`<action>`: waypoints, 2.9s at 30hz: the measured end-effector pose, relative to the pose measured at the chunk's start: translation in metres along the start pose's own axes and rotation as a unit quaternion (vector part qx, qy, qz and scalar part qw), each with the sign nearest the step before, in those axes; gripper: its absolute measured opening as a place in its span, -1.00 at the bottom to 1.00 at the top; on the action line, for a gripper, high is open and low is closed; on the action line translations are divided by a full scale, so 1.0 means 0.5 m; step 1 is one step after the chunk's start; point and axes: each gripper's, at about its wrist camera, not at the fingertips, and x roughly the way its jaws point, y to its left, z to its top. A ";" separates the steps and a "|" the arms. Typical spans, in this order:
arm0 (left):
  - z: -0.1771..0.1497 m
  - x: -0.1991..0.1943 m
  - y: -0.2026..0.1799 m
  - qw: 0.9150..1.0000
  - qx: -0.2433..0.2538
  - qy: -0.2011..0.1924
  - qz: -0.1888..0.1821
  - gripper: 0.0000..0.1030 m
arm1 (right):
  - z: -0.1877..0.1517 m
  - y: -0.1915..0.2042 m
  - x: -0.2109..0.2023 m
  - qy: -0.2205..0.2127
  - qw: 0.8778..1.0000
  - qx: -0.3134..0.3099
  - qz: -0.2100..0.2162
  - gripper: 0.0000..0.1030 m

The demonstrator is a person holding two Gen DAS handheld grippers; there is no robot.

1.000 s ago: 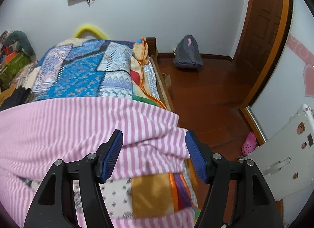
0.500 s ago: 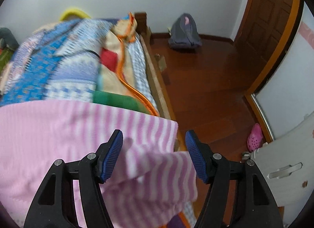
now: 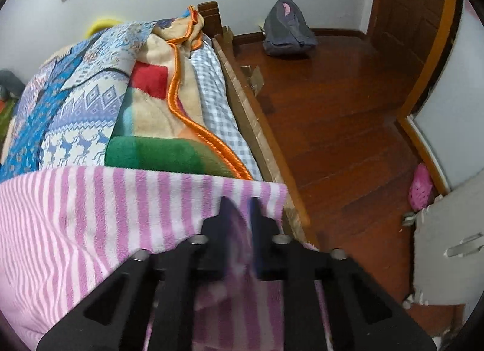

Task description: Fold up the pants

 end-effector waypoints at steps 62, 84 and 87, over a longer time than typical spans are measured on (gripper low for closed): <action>-0.116 -0.134 -0.034 0.993 0.071 -0.094 -0.018 -0.87 | -0.092 0.758 -0.117 -0.012 0.898 -0.394 0.197 -0.85; -0.262 -0.460 0.137 0.989 0.042 -0.127 -0.067 -0.87 | -0.263 0.591 -0.501 -0.068 0.902 -0.340 0.257 -0.86; -0.294 -0.463 0.185 0.990 0.033 -0.116 -0.080 -0.87 | -0.299 0.586 -0.521 -0.060 0.901 -0.337 0.267 -0.86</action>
